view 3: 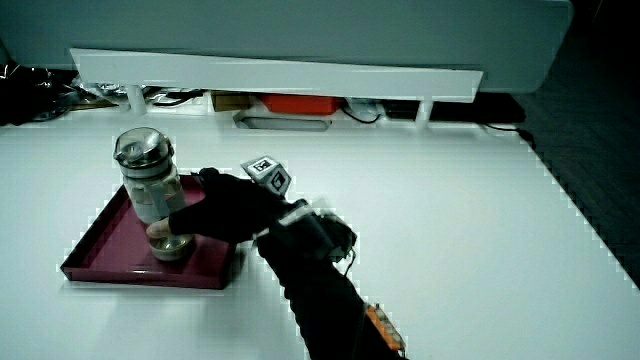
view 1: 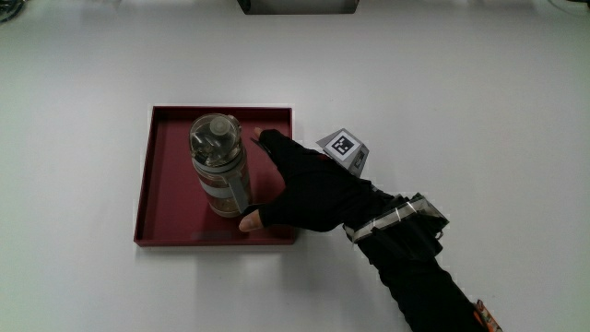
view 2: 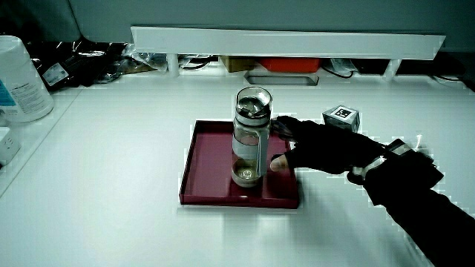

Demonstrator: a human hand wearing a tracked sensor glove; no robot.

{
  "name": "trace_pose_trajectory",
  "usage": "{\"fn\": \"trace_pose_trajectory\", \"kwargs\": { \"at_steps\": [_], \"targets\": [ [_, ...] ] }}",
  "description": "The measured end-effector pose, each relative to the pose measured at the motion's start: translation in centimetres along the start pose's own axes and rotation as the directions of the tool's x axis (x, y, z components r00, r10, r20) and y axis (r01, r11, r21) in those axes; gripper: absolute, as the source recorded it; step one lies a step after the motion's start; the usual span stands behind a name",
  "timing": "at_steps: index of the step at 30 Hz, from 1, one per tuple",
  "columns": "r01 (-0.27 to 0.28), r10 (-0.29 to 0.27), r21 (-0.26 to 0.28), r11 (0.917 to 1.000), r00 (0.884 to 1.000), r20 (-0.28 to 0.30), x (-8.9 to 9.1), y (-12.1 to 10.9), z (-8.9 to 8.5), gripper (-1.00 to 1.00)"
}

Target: Pick bottle

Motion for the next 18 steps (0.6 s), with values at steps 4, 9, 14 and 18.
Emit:
{"fn": "trace_pose_trajectory", "kwargs": {
  "at_steps": [4,9,14,18],
  "targets": [
    [0.009,-0.009,0.003,1.0,1.0,-0.028,0.6,0.8,-0.7,0.0],
    [0.018,-0.018,0.005,0.9998,0.998,-0.057,1.0,1.7,-1.5,0.0],
    [0.02,-0.017,0.077,0.9968,0.999,-0.04,1.5,2.4,-2.1,0.0],
    [0.005,-0.004,0.019,0.9998,0.998,-0.063,1.5,2.6,-2.5,0.0]
  ]
}}
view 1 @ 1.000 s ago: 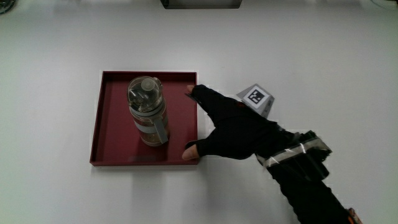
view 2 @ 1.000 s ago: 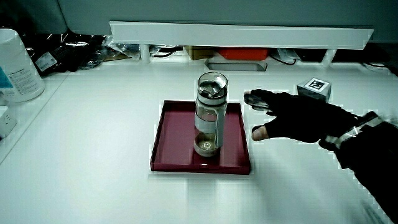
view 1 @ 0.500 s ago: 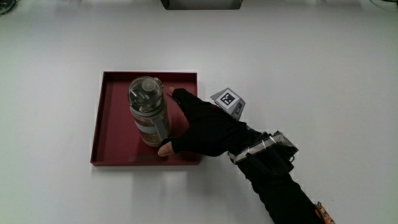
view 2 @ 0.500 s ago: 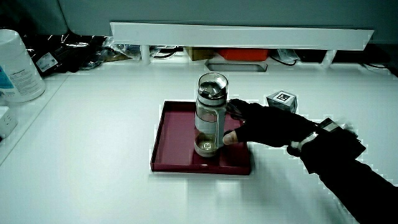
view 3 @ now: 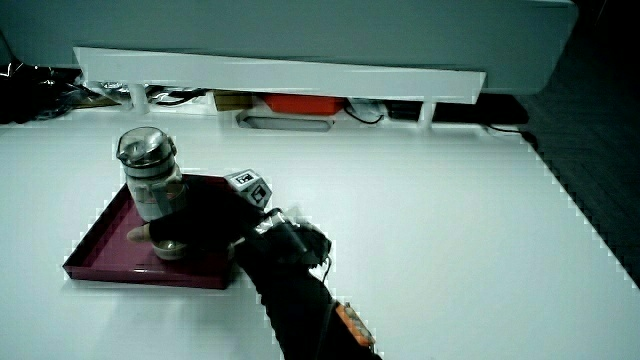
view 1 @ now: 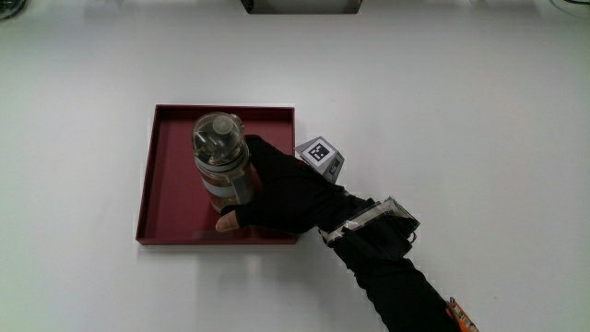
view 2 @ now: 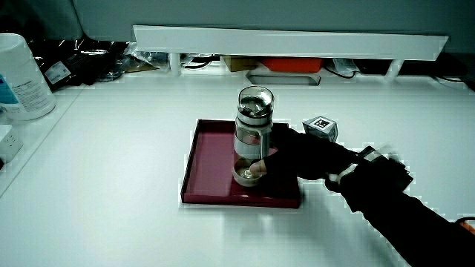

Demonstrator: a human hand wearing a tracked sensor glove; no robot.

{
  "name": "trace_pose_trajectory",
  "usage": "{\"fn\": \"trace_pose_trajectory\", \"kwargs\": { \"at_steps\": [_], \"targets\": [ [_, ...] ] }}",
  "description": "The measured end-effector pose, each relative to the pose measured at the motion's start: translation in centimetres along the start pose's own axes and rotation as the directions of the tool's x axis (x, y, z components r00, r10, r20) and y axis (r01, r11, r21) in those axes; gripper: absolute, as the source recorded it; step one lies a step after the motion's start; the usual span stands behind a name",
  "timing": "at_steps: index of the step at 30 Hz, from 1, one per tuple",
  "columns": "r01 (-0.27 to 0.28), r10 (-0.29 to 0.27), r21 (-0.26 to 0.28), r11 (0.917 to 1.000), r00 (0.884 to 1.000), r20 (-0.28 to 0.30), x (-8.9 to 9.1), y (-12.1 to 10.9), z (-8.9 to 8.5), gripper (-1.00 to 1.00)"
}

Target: Pick bottle

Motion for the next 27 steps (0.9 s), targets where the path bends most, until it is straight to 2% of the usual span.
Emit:
{"fn": "trace_pose_trajectory", "kwargs": {
  "at_steps": [1,2,3,4,5,6,7,8,10,12,13,17,20,22,25,27],
  "targets": [
    [0.003,-0.005,0.085,0.9964,1.0,0.023,-0.3,-0.3,0.0,0.0],
    [-0.014,0.011,0.096,0.9953,0.999,0.031,-0.2,-0.2,0.1,0.0],
    [-0.013,0.014,0.029,0.9995,1.0,-0.01,0.0,-0.1,0.0,0.04],
    [-0.017,0.015,0.112,0.9936,1.0,0.02,0.6,-0.1,0.1,0.09],
    [-0.016,0.017,0.041,0.999,1.0,-0.014,0.3,-0.1,0.1,0.13],
    [-0.025,0.025,0.051,0.9984,1.0,-0.011,0.3,0.0,0.1,0.17],
    [-0.024,0.024,0.119,0.9926,1.0,0.003,0.0,-0.3,0.1,0.22],
    [-0.029,0.031,0.054,0.9982,0.999,-0.038,0.3,-0.1,0.2,0.26],
    [-0.036,0.04,0.094,0.9949,0.998,-0.038,0.6,-0.2,0.3,0.35],
    [-0.05,0.058,0.108,0.9929,0.995,-0.075,0.6,-0.4,0.3,0.43],
    [-0.049,0.059,0.126,0.9908,0.995,-0.075,0.5,-0.4,0.3,0.48],
    [-0.072,0.086,0.155,0.9853,0.992,-0.09,1.1,-0.2,0.1,0.65],
    [-0.087,0.112,0.185,0.9789,0.986,-0.127,1.3,-0.3,-0.2,0.78],
    [-0.071,0.099,0.193,0.9786,0.985,-0.14,1.3,-0.4,-0.2,0.87],
    [-0.088,0.116,0.211,0.9734,0.985,-0.124,1.5,-0.5,-0.2,1.0],
    [-0.113,0.143,0.226,0.9676,0.982,-0.122,1.3,-0.6,-0.2,1.0]
  ]
}}
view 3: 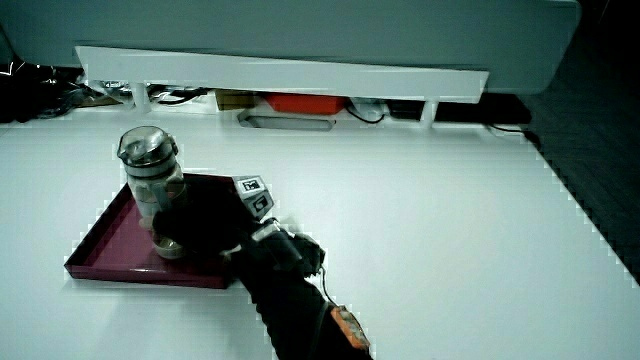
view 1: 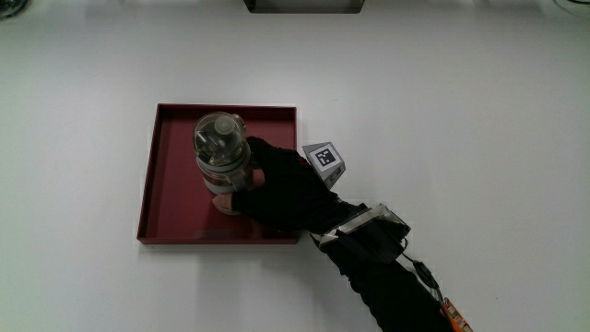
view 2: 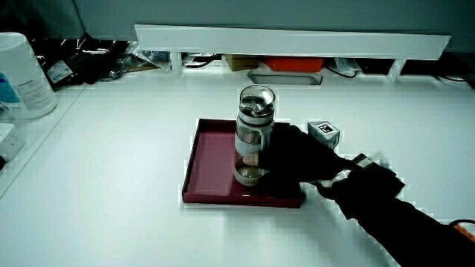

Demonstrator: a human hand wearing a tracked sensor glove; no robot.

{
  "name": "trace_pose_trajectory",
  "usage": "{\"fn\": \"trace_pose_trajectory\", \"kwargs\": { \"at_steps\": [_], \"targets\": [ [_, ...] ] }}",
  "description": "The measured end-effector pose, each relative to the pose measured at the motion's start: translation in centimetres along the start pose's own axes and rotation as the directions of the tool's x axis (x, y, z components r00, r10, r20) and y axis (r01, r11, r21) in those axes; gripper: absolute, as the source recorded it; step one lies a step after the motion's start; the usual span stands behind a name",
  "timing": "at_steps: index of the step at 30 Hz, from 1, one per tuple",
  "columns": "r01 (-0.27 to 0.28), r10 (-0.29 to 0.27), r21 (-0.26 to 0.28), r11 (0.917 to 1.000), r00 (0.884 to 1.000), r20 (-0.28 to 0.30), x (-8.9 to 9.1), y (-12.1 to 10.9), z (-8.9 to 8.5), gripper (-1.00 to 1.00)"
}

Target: Pick bottle

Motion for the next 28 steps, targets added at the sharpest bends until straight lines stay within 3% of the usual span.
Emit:
{"fn": "trace_pose_trajectory", "kwargs": {
  "at_steps": [4,10,13,15,16,18,20,21,24,25,26,27,28],
  "targets": [
    [-0.055,0.053,0.021,0.9983,0.994,0.092,-1.0,-0.4,0.0,1.0],
    [-0.087,0.088,-0.01,0.9961,0.992,0.087,-2.4,-1.0,0.5,1.0],
    [-0.117,0.119,-0.037,0.9924,0.991,0.061,-3.4,-1.4,1.1,1.0],
    [-0.096,0.098,-0.055,0.9939,0.994,0.044,-4.5,-2.0,1.5,1.0],
    [-0.117,0.119,-0.06,0.9913,0.992,0.027,-5.1,-2.4,1.8,1.0],
    [-0.128,0.132,-0.064,0.9897,0.99,0.058,-6.0,-3.0,2.4,1.0],
    [-0.137,0.14,-0.073,0.9879,0.99,0.036,-7.0,-3.8,3.0,1.0],
    [-0.132,0.136,-0.067,0.989,0.988,0.07,-7.5,-4.1,3.4,1.0],
    [-0.144,0.148,-0.077,0.9866,0.988,0.05,-8.7,-5.3,4.3,1.0],
    [-0.138,0.144,-0.068,0.9881,0.986,0.089,-8.8,-5.6,4.8,1.0],
    [-0.143,0.148,-0.077,0.9867,0.987,0.057,-9.4,-6.0,5.0,1.0],
    [-0.149,0.154,-0.071,0.9863,0.985,0.083,-9.5,-6.4,5.5,1.0],
    [-0.14,0.144,-0.071,0.9876,0.988,0.06,-10.1,-6.8,5.7,1.0]
  ]
}}
